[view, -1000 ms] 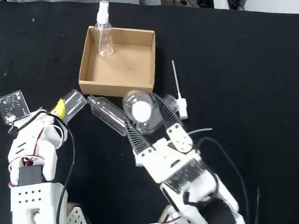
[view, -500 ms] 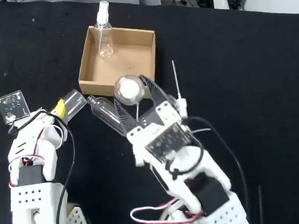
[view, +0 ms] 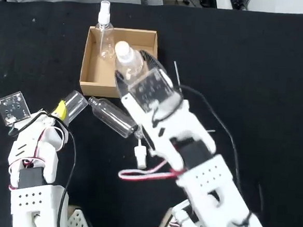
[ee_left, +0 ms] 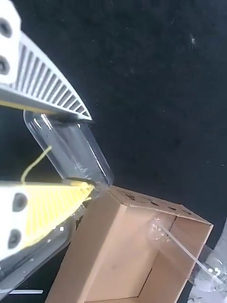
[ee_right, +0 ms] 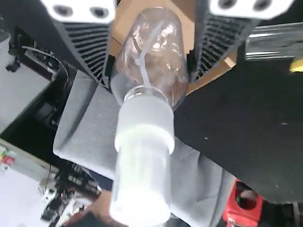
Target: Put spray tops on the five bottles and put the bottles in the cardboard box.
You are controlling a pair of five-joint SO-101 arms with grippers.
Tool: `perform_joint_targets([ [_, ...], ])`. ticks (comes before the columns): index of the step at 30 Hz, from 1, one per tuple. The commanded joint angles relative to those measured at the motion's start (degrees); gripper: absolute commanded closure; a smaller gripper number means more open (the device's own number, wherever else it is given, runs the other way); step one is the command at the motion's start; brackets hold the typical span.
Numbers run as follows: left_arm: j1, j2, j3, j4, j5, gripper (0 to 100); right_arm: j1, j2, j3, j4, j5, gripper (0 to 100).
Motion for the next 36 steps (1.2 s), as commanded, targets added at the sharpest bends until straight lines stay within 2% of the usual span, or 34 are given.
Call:
perform_joint_targets([
  [1,-0.48,-0.62,-0.75,-1.05,-0.44,81,2.46,5.76,-6.02,-4.13,-0.35,88.2],
  [9,-0.48,-0.62,-0.75,-1.05,-0.44,81,2.55,17.36,-11.91,-4.84,-0.44,88.1],
  [17,-0.48,-0.62,-0.75,-1.05,-0.44,81,2.99,26.59,-18.24,-4.84,-7.91,87.8],
  [36,-0.48,-0.62,-0.75,-1.05,-0.44,81,7.03,51.74,-38.29,-4.92,-8.0,88.1],
])
